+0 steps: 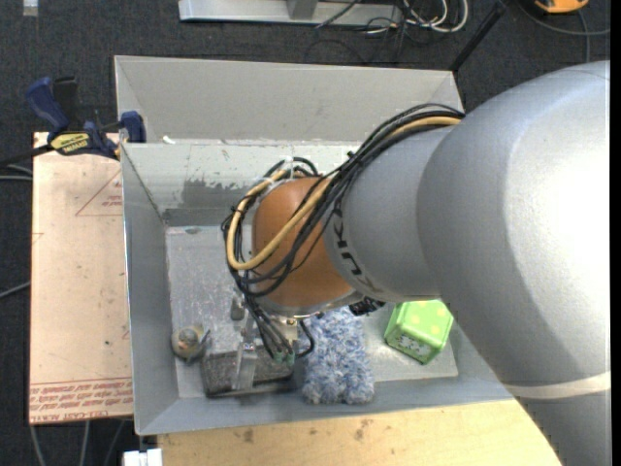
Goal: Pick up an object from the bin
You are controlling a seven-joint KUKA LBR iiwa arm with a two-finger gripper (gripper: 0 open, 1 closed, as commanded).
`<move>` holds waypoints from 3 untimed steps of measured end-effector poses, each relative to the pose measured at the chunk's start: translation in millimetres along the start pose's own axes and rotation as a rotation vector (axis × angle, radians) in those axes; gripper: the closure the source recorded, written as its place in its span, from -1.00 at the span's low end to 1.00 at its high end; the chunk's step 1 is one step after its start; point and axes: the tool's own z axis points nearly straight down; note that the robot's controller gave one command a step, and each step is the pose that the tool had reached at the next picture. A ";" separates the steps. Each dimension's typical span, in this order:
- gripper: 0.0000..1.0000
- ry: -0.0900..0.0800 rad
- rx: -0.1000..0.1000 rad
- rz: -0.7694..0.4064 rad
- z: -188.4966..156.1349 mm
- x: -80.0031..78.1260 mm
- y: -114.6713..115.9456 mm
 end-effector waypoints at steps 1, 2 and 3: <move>1.00 0.004 -0.003 -0.158 17.1 10.3 -7.6; 1.00 0.004 -0.003 -0.158 17.1 10.3 -7.6; 1.00 0.004 0.002 -0.188 -46.2 6.7 -18.6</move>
Offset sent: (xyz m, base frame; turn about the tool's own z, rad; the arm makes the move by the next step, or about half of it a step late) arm 0.0000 0.0000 0.0000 0.0000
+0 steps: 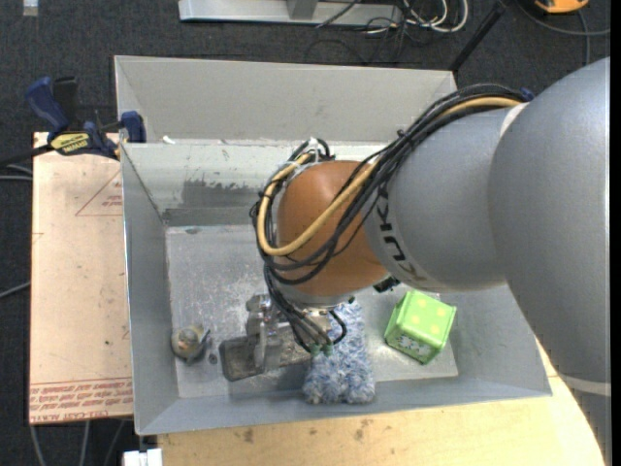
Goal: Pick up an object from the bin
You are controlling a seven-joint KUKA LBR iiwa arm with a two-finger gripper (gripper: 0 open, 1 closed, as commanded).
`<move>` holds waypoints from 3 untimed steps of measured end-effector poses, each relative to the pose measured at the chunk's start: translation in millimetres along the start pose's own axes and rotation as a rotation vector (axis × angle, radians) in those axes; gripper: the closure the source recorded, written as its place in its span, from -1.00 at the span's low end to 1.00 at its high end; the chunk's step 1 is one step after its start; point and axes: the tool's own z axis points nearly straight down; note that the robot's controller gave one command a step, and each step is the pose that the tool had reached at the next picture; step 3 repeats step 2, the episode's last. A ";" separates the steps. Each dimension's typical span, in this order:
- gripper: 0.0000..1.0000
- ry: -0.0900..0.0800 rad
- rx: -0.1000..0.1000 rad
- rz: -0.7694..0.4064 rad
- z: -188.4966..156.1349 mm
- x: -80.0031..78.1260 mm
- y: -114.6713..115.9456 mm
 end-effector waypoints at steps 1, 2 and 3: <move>1.00 0.000 0.000 0.000 0.0 0.0 -0.1; 1.00 -0.001 0.000 -0.008 -75.7 -8.3 -5.4; 1.00 -0.001 0.000 -0.008 -75.7 -8.3 -5.4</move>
Offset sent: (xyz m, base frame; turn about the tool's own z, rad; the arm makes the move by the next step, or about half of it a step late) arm 0.0080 -0.0053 0.0758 -0.0092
